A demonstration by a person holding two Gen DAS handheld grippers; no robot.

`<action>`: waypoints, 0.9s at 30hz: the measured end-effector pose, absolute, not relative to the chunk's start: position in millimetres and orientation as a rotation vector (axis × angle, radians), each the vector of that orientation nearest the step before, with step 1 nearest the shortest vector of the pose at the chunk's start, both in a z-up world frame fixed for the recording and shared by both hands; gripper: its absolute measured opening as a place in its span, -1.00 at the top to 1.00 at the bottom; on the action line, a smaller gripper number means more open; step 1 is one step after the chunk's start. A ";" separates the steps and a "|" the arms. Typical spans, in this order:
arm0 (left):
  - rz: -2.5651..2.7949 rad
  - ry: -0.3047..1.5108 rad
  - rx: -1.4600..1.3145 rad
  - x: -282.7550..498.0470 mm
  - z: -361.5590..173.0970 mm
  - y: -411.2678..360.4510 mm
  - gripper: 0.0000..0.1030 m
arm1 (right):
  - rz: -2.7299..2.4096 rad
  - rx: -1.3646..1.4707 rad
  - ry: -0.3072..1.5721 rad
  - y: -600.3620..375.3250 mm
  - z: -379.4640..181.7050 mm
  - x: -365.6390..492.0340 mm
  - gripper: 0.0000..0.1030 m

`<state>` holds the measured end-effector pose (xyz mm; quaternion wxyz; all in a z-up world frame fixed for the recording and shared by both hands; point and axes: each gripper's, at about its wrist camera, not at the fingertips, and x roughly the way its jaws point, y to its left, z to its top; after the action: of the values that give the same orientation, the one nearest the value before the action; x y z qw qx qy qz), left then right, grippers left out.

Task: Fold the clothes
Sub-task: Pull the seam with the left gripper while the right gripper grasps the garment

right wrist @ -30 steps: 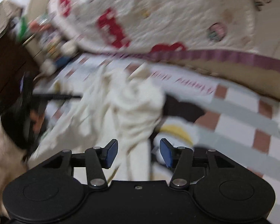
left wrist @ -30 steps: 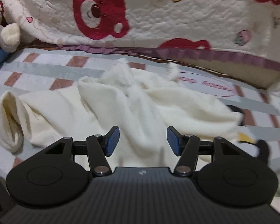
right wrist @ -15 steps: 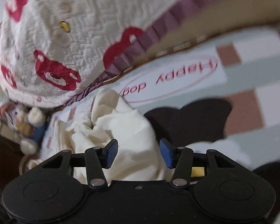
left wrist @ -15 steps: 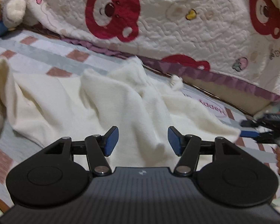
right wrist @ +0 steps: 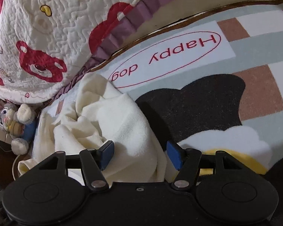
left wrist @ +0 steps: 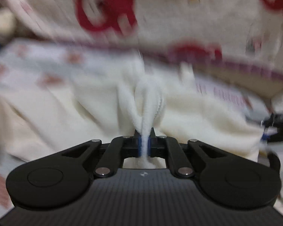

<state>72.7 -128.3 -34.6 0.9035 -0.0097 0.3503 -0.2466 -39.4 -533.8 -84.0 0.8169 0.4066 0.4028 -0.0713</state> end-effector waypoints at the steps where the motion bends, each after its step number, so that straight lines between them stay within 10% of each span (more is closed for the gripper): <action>1: -0.478 0.705 -0.021 67.8 -27.1 -115.4 0.89 | -0.149 0.875 0.854 -535.0 -83.7 -40.3 -0.31; 9: -0.329 0.840 -0.087 52.2 -63.4 -63.8 0.88 | -0.197 0.831 0.863 -525.5 -95.1 -34.3 -0.33; 12: -0.332 0.838 -0.028 45.7 -66.2 -72.5 0.87 | -0.188 0.784 0.820 -516.0 -88.6 -33.3 0.72; 27: -0.465 0.734 -0.030 27.4 -48.0 -96.0 0.85 | -0.233 0.462 0.207 -503.4 139.6 -128.1 0.97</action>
<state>27.4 -96.0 -48.0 0.9071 -0.0146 0.3554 -0.2251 -128.1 -503.4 139.6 0.9614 0.2281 0.1021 -0.1152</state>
